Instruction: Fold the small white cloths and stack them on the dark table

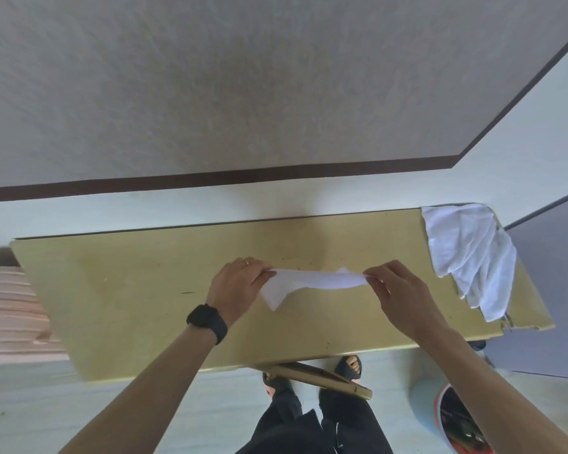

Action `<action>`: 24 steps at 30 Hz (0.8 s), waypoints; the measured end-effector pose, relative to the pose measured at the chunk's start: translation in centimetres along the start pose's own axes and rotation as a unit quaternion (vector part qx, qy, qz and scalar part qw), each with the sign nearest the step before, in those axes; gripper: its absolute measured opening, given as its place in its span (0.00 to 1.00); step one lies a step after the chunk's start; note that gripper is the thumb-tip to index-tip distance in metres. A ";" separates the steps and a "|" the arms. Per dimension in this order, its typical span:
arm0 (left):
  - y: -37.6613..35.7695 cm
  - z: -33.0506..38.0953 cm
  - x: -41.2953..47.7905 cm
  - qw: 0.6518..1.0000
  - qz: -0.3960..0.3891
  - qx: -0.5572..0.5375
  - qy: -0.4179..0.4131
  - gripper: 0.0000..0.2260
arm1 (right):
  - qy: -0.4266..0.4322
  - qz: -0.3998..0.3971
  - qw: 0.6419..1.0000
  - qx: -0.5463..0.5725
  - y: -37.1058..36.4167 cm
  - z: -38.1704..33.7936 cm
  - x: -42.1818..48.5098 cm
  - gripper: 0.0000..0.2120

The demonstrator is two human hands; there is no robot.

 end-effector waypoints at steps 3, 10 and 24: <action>0.6 -0.5 2.9 0.999 -0.024 0.010 0.023 0.12 | -0.011 -0.014 0.999 -0.028 0.0 1.0 2.8 0.08; 5.2 -0.7 8.3 0.999 0.043 0.014 0.027 0.11 | -0.007 0.019 0.998 -0.052 2.0 1.7 9.6 0.09; 1.9 -3.4 2.2 0.988 0.110 0.098 -0.043 0.15 | 0.018 0.047 0.996 -0.073 -4.2 1.7 5.1 0.05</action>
Point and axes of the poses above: each hand's wrist, its own x-axis towards the middle knuckle, its own y-axis out of the back of the hand, z = x × y, the point moved 10 cm from there along x, towards the middle knuckle, and after that the axes turned 12 degrees about y, right-handed, at the moved point
